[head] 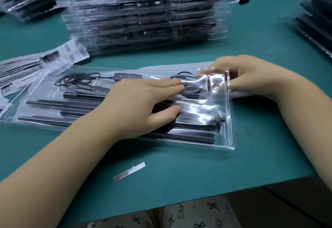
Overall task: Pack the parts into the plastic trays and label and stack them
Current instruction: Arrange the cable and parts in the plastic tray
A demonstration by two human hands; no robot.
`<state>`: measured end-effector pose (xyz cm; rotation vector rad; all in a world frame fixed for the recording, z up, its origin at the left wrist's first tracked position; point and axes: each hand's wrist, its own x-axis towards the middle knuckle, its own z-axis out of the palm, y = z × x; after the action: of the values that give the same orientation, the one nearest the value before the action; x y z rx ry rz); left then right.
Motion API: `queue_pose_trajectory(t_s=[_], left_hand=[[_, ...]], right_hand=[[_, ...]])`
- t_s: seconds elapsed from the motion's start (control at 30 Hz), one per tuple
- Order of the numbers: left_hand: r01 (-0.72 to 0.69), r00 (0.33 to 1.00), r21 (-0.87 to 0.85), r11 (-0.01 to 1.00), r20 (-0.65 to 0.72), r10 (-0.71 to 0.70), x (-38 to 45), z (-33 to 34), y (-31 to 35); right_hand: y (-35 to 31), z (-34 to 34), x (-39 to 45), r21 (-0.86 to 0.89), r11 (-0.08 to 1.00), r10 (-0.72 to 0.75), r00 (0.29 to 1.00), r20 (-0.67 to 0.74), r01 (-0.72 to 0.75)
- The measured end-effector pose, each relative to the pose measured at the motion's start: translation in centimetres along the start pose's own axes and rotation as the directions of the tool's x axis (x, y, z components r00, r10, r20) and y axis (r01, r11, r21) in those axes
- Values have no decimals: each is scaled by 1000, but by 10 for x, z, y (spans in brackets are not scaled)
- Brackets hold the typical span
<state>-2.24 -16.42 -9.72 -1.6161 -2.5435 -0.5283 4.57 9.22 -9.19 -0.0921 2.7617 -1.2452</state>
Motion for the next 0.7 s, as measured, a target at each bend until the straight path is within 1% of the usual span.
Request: queue_pose_trajectory(t_s=[0.1,0.17,0.23,0.3,0.37,0.4,0.43,0.5,0.57,0.6,0.63,0.7], left_hand=[[9,1000,11,1000,26,-9,1,0,1],[13,999,11,1000,30,-13,0,-1,0],[20,999,17,1000,38,-20,0,-1,1],[24,998,33,999,53,-25,0,0,0],[27,997,41,999,67,-30,0,0,-1],[28,997,38,999,67,-30,0,0,-1],[28,997,36,999,65,-30,0,0,-1],[28,998,37,999,62,-31,0,0,-1],[23,998,40,999,55,-26,0,0,-2],[20,999,41,999,47,-22,0,1,-2],[18,999,41,999,37,-20,0,1,-2],[18,1000,41,999,20,-19,0,1,-1]], right_hand=[[-3,6,0,31,999,19,980,-200,-13],[-4,8,-1,4,1000,-7,973,-232,9],[-3,7,-1,9,1000,-1,982,-187,3],[0,4,-2,19,1000,18,994,-104,-16],[2,0,-2,73,997,36,999,-31,-33],[2,-2,-2,111,993,41,999,-17,-38],[3,-4,-2,146,989,37,999,-29,-32],[5,-3,-1,190,982,35,991,-126,-10],[8,-1,0,175,985,45,975,-216,-6],[9,-2,-1,156,988,54,975,-215,-21],[10,-5,-1,138,990,62,982,-181,-37],[10,-11,-2,149,985,91,995,-50,-83]])
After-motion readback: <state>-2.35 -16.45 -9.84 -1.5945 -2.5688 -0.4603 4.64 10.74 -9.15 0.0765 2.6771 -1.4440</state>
